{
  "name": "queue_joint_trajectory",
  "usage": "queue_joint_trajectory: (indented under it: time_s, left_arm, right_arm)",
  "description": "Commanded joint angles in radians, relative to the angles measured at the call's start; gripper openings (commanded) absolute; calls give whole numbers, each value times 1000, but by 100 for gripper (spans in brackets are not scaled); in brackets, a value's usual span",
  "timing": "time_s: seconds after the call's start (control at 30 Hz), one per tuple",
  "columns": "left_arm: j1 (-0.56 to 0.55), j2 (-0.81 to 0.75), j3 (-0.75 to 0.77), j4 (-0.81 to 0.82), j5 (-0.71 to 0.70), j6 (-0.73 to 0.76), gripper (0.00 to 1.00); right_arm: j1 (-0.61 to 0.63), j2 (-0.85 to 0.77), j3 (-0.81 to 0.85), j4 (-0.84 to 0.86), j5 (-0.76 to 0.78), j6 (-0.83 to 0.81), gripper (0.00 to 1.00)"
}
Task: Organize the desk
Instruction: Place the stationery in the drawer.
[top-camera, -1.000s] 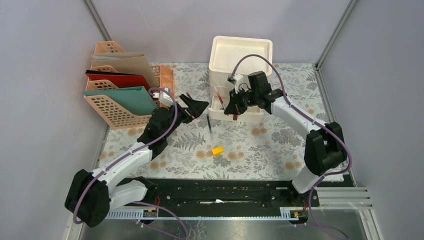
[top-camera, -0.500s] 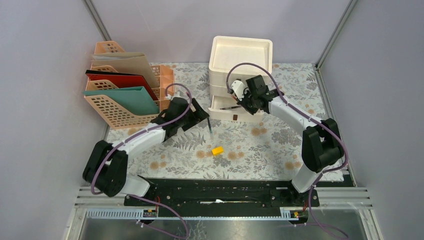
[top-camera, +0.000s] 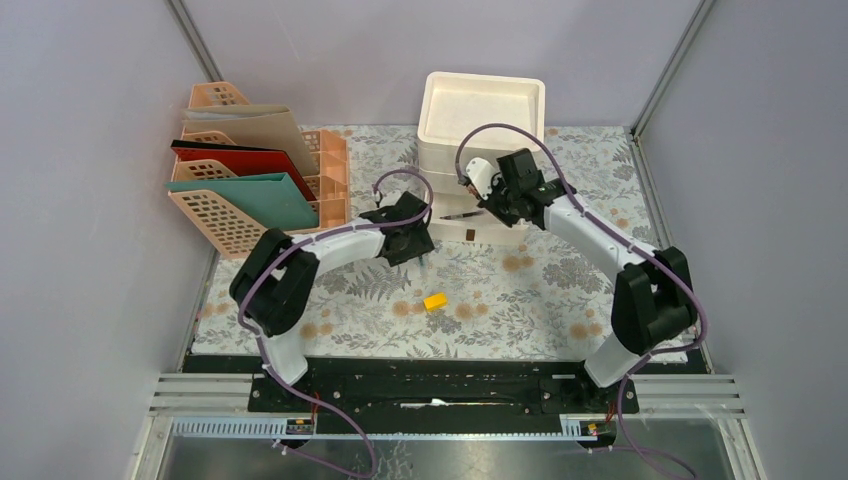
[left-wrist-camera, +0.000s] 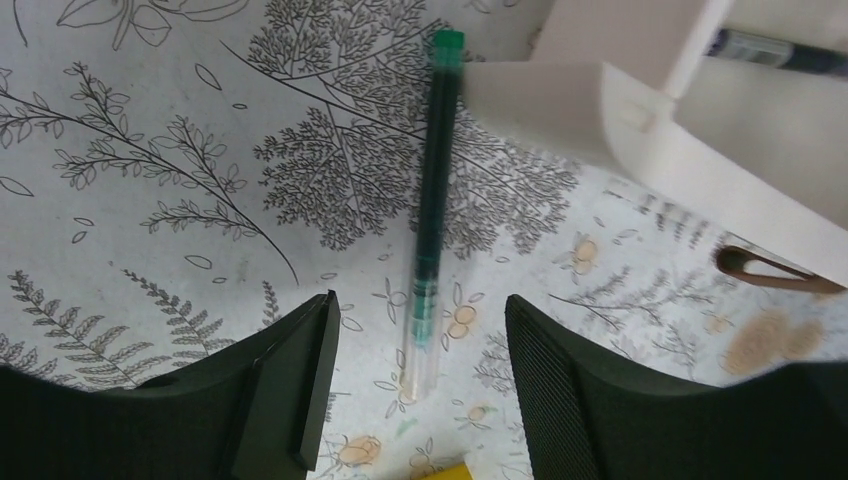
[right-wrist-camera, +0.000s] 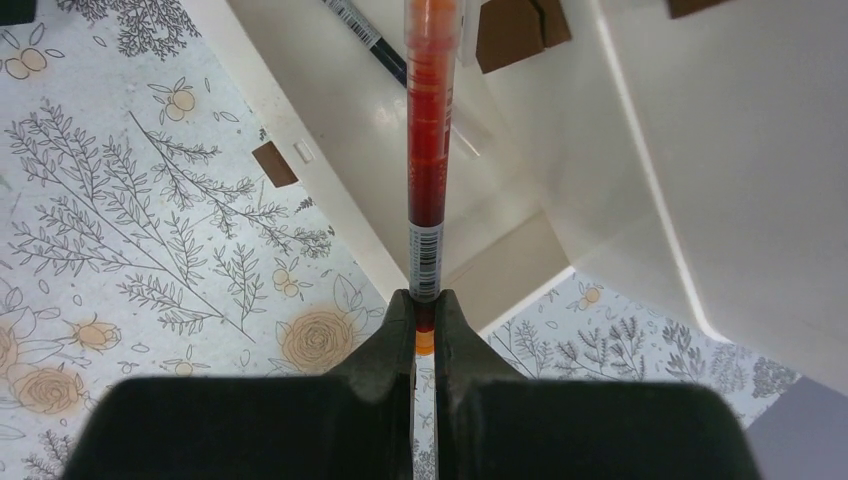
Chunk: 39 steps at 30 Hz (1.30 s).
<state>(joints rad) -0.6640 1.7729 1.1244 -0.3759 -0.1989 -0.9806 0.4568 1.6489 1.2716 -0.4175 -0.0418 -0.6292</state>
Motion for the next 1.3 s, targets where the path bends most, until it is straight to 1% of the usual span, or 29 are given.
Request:
queue_joint_trajectory:
  time_s: [0.0, 0.17, 0.2, 0.23, 0.27, 0.3, 0.37, 0.4, 0.53, 0.57, 0.6, 0.7, 0.77, 0.87, 1.0, 1.1, 1.2, 1.27]
  left_arm:
    - [-9, 48, 76, -55, -52, 6, 65]
    - [-8, 70, 91, -67, -67, 7, 66]
    - [-7, 74, 92, -67, -65, 8, 66]
    - [-8, 81, 96, -67, -62, 9, 66]
    - [-8, 87, 99, -67, -60, 11, 66]
    - [-7, 95, 102, -67, -59, 12, 66]
    - [-7, 111, 109, -71, -62, 14, 61]
    - [-8, 117, 111, -77, -65, 15, 58]
    - [-3, 149, 116, -90, -68, 24, 51]
    - [-2, 158, 118, -94, -65, 29, 48]
    - [0, 165, 121, -97, -62, 35, 41]
    - [1, 190, 135, -118, -59, 52, 27]
    - [2, 206, 142, -140, -55, 63, 14]
    - [4, 209, 136, -162, -51, 77, 0]
    - [5, 149, 112, -163, -68, 88, 0]
    - [4, 62, 83, -141, -70, 93, 0]
    - [9, -45, 16, -62, -46, 89, 0]
    - [17, -120, -43, 22, -14, 75, 0]
  right_arm:
    - [-12, -64, -14, 3, 18, -12, 2]
    - [-27, -11, 4, 3, 18, -12, 2]
    - [-30, 0, 11, 31, -7, 52, 63]
    - [-32, 9, 18, 32, -17, 64, 83]
    - [-34, 17, 25, 32, -23, 68, 86]
    - [-33, 26, 31, 32, -29, 68, 87]
    - [-35, 35, 40, 33, -35, 68, 90]
    - [-36, 39, 42, 34, -39, 69, 90]
    - [-36, 34, 42, 33, -63, 78, 90]
    - [-35, 29, 39, 33, -70, 82, 90]
    - [-35, 25, 37, 33, -81, 87, 90]
    - [-35, -11, 23, 32, -92, 93, 90]
    - [-36, -36, 14, 32, -92, 93, 90]
    - [-35, -68, 3, 32, -92, 93, 90]
    - [-36, -108, -6, 32, -92, 93, 90]
    - [-36, -116, -2, 32, -92, 93, 90]
    - [-35, -108, -6, 32, -92, 93, 90]
    - [-36, -93, -11, 32, -92, 93, 90]
